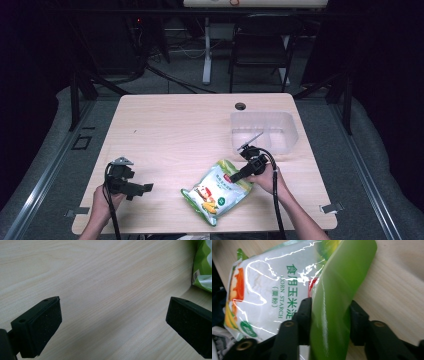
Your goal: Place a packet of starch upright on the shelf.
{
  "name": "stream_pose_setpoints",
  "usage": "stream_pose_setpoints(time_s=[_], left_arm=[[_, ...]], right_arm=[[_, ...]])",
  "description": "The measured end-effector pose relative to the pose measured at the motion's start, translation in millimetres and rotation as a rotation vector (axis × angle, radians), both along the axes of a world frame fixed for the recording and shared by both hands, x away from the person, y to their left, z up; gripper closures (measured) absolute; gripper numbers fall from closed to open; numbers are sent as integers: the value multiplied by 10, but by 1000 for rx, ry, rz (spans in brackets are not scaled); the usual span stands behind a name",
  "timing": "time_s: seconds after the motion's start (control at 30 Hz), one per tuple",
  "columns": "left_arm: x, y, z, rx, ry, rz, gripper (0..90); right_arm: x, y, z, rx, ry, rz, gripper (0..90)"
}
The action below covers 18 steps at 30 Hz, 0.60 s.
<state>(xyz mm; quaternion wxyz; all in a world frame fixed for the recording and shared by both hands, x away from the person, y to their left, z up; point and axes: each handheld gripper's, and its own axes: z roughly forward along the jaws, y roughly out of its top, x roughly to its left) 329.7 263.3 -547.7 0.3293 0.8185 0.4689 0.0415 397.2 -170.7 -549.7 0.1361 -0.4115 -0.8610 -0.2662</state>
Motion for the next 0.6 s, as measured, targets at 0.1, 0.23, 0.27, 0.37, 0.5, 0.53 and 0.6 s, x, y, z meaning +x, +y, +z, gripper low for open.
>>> stream_pose_setpoints(time_s=[0.1, 0.23, 0.27, 0.37, 0.5, 0.53, 0.6], left_arm=[[-5, -2, 4, -3, -1, -1, 3], [-1, 11, 6, 1, 4, -4, 3], [-3, 9, 7, -1, 4, -5, 3], [-7, 4, 6, -3, -1, -3, 3], [-9, 6, 8, -2, -2, -3, 3], [-7, 7, 9, -3, 1, -5, 3], [-7, 5, 6, -2, -1, -4, 4]], right_arm=[[-15, -3, 18, 4, 9, 28, 742], [-57, 12, 51, 7, -1, 45, 849], [-78, 19, 64, 8, -6, 44, 870], [-117, 18, 101, 15, -19, 46, 888], [-157, -17, 173, 29, -32, 50, 893], [-173, -25, 190, 35, -39, 35, 895], [-191, -38, 223, 46, -46, 20, 894]])
